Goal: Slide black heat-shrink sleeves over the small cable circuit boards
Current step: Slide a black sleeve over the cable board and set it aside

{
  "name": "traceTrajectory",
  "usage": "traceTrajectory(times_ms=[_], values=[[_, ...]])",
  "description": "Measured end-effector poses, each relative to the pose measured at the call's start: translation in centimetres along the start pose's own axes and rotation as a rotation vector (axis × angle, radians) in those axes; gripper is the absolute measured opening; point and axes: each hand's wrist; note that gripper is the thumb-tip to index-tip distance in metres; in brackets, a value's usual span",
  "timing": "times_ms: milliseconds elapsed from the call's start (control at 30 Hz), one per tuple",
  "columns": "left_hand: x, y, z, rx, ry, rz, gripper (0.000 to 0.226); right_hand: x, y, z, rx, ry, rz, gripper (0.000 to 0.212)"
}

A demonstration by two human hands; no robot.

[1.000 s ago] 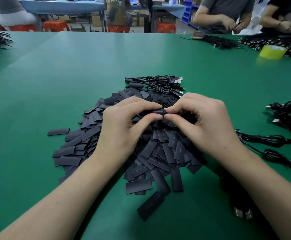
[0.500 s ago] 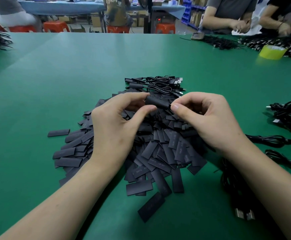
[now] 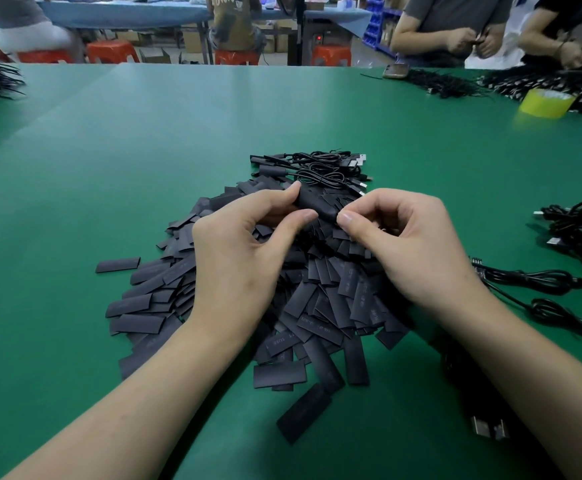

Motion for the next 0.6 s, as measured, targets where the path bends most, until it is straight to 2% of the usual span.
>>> traceTrajectory(times_ms=[333, 600], values=[[0.15, -0.19, -0.1, 0.097, 0.022, 0.043, 0.053, 0.14, 0.2, -0.25, 0.029, -0.004, 0.032, 0.006], [0.05, -0.22, -0.15, 0.111, 0.007, 0.067, 0.054, 0.21, 0.27, -0.38, 0.054, -0.052, 0.017, 0.008]])
Point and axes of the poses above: each hand's wrist, its own y-axis away from the middle knuckle, its own z-axis out of the back of the hand, x = y × z
